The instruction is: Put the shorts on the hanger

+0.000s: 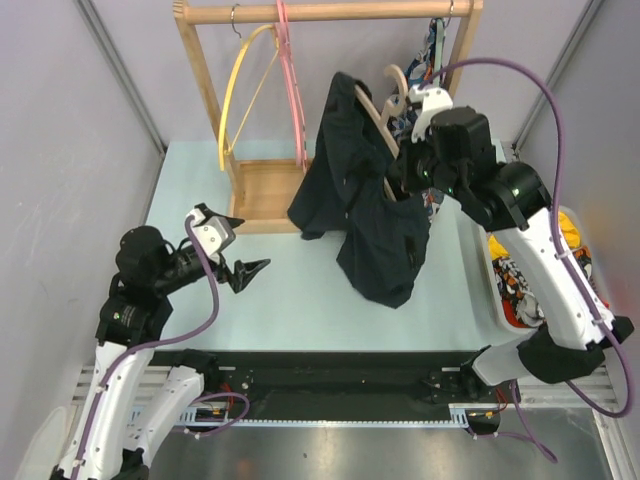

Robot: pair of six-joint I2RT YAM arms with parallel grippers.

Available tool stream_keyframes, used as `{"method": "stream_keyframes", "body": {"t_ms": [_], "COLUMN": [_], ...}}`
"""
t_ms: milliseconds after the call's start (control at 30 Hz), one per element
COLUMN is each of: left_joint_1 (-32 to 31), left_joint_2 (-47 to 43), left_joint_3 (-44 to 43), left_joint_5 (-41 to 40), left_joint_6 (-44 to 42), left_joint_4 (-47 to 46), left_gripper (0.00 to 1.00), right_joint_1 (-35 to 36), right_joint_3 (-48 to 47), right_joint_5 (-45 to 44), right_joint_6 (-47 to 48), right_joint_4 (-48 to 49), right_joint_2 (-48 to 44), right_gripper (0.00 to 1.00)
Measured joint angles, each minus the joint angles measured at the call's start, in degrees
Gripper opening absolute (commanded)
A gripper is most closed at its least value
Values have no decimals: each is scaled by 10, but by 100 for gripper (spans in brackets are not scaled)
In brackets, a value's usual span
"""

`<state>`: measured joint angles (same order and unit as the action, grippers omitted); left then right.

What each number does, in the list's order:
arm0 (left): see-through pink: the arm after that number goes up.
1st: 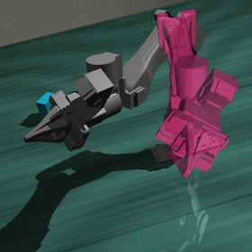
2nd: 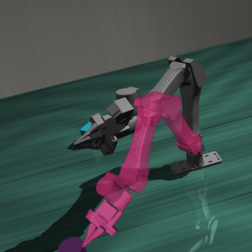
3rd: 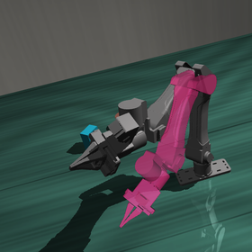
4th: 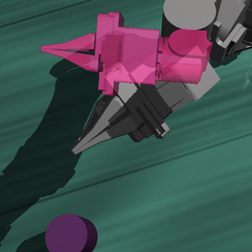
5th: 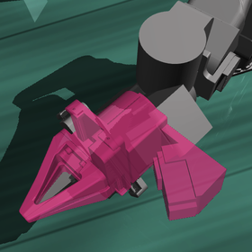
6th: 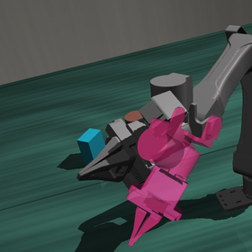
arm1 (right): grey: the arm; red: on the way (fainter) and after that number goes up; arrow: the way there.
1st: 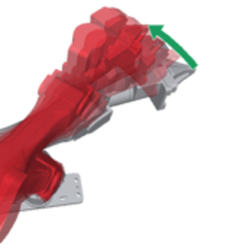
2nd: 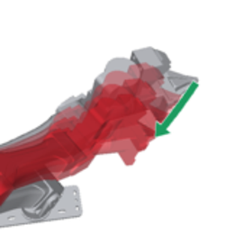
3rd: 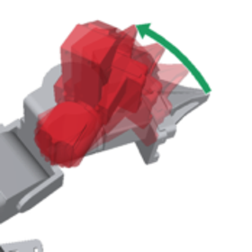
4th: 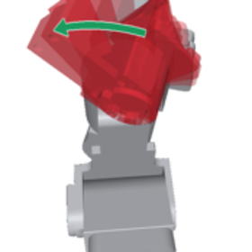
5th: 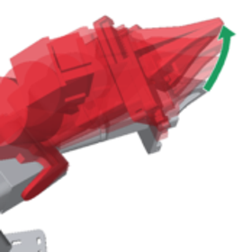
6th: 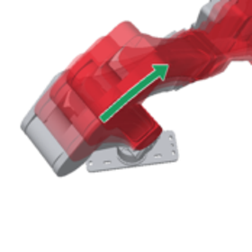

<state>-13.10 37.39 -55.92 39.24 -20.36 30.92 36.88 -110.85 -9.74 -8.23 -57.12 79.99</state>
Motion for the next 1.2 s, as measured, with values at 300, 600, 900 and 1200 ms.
{"method": "stream_keyframes", "body": {"t_ms": [300, 600, 900, 1200], "left_joint_1": [0, 0, 0, 0], "left_joint_2": [-32, -61, -77, -95], "left_joint_3": [14, 45, 59, 66], "left_joint_5": [7, 16, 16, 16], "left_joint_6": [4, 3, -1, -10], "left_joint_4": [-5, -4, -3, 3], "left_gripper": [100, 100, 100, 100], "right_joint_1": [-62, -107, -125, -151], "right_joint_3": [-201, -315, -322, -323], "right_joint_5": [4, 16, 27, 36], "right_joint_6": [-24, -7, -5, -5], "right_joint_4": [4, 24, 71, 105], "right_joint_2": [139, 233, 264, 300], "right_gripper": [0, 0, 0, 0]}}
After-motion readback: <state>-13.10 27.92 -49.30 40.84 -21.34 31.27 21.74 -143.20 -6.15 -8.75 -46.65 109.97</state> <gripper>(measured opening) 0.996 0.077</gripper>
